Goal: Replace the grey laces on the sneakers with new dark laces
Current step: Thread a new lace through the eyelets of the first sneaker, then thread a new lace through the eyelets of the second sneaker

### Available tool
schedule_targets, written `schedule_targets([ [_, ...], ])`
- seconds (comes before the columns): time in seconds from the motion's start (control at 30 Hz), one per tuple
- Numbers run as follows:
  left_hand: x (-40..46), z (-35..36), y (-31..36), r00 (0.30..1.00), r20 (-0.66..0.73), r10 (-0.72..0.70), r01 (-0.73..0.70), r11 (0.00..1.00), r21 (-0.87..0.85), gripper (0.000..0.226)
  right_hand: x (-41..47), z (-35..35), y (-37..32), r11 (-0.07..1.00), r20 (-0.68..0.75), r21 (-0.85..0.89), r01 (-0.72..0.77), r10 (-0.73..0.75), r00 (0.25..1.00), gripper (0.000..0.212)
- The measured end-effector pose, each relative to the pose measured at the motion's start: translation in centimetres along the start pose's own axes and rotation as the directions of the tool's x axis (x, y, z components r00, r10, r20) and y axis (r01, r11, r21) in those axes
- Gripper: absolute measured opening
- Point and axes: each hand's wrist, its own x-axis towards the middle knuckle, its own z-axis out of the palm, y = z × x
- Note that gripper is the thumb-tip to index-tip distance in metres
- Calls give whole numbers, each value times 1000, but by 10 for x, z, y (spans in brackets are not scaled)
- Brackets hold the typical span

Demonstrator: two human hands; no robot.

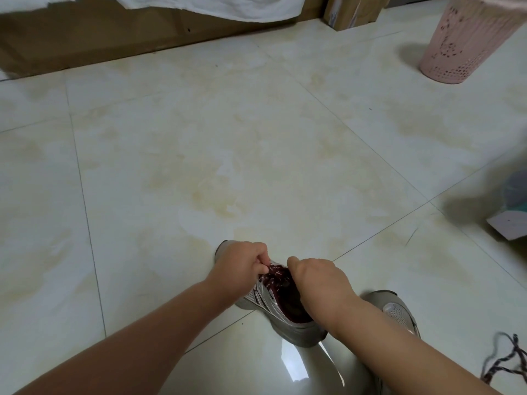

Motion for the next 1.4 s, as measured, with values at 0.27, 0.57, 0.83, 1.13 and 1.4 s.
schedule_targets([
  [0.27, -11, -8, -8, 991, -26, -129, 130, 989, 70, 23, -1, 1, 7, 974, -59, 185, -130, 143, 988, 15],
  [0.57, -32, 25, 16, 710, 495, -500, 650, 736, -189, 39, 5, 22, 14, 949, 161, 185, -257, 229, 960, 24],
  [0.83, -19, 16, -11, 941, 21, -337, 329, 928, 177, 30, 4, 43, -27, 721, 214, 583, -373, 307, 927, 34],
  [1.13, -13, 8, -19, 963, 2, -269, 258, 925, 278, 23, 15, 46, -40, 599, 236, 701, -388, 319, 918, 19],
  [1.4, -36, -11, 23, 966, 55, -254, 211, 890, 404, 40, -47, 0, 22, 749, 195, 594, -294, 221, 956, 31],
])
